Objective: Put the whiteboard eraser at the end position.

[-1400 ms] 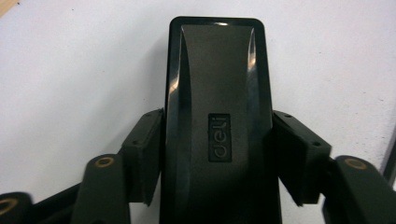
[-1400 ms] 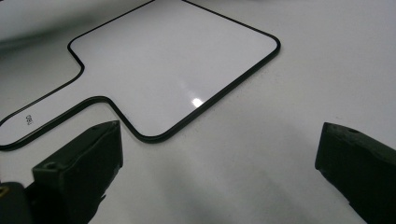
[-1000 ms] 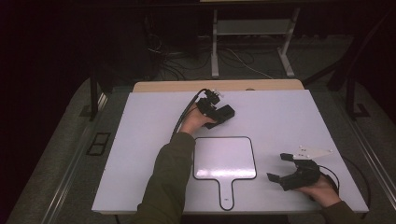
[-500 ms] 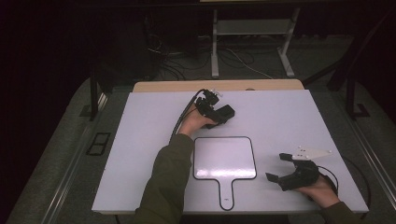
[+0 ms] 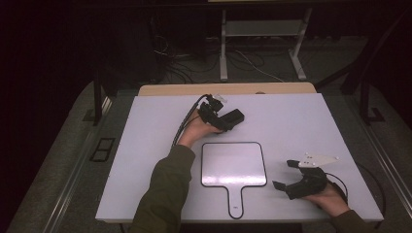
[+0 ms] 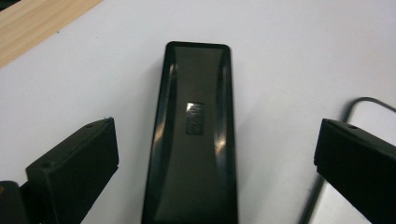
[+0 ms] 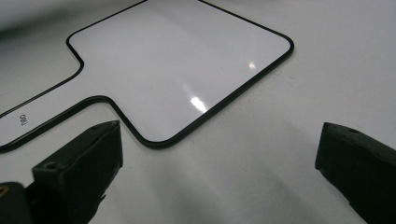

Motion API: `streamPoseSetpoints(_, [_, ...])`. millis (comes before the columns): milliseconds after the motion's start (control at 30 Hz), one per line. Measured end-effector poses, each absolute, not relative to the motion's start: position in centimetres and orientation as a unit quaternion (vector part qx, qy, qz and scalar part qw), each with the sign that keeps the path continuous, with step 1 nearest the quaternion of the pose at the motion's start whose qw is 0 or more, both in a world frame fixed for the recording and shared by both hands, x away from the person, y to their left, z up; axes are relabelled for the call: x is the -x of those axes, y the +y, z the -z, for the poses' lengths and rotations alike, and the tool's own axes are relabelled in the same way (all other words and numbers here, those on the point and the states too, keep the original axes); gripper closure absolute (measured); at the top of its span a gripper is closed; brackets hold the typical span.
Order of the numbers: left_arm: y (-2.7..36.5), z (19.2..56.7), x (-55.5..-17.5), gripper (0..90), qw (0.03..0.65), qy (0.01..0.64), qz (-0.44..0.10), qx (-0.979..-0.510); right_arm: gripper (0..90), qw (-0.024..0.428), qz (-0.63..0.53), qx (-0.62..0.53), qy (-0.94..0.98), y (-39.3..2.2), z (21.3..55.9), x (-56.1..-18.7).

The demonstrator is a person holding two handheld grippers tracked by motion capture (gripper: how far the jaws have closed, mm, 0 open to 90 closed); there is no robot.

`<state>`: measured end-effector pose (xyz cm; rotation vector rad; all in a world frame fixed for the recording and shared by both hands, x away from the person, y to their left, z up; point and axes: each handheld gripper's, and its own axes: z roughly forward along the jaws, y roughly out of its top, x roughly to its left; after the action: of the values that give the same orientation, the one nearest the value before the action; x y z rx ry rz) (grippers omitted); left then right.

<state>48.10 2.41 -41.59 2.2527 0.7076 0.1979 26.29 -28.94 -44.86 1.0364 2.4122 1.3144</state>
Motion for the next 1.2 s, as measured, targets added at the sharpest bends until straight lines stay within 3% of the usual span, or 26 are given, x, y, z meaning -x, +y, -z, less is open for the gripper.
streamPoseSetpoints(1200, [6.8,40.5,-38.9,0.7,0.420,0.253,-0.092,-0.867,0.0,0.107,-0.443,-0.359,0.814,-29.2,44.9,-26.4])
